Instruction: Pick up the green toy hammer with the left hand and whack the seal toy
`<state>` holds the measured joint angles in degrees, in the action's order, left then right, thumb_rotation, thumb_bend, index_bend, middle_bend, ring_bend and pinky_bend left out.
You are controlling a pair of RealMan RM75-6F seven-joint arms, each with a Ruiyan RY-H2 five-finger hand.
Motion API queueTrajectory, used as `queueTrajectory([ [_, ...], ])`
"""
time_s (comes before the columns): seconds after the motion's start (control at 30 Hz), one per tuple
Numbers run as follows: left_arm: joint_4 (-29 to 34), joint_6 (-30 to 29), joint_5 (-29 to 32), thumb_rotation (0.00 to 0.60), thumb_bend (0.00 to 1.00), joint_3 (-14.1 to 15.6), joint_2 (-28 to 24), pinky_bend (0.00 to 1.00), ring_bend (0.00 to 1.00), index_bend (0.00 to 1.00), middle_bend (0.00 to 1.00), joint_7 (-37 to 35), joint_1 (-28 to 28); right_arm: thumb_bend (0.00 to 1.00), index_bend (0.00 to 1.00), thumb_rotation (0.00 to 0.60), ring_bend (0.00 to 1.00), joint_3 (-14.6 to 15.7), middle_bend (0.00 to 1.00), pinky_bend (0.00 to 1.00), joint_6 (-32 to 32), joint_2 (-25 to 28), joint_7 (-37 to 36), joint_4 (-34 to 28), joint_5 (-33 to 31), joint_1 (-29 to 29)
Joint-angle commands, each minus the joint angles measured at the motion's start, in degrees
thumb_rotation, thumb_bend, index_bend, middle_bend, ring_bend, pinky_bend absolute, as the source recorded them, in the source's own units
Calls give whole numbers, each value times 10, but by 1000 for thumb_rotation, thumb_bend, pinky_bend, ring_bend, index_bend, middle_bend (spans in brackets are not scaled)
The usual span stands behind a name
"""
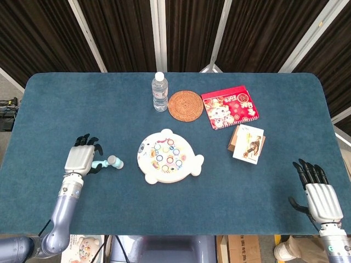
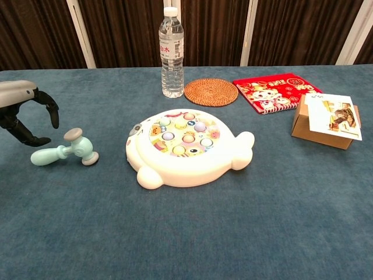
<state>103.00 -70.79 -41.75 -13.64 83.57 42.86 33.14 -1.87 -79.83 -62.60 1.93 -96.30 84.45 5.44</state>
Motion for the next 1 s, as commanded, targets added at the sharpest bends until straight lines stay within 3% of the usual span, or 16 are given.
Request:
queueTrajectory([
  [0.03, -6, -4, 11, 600, 445, 2, 10, 68, 0, 466, 159, 7, 9, 274, 0, 600, 0, -1, 0, 0, -1, -1, -5, 1, 0, 0],
  [1.0, -43, -11, 60, 600, 497, 19, 61, 68, 0, 471, 159, 19, 48, 272, 0, 600, 0, -3, 0, 0, 4, 1, -20, -2, -6, 1],
])
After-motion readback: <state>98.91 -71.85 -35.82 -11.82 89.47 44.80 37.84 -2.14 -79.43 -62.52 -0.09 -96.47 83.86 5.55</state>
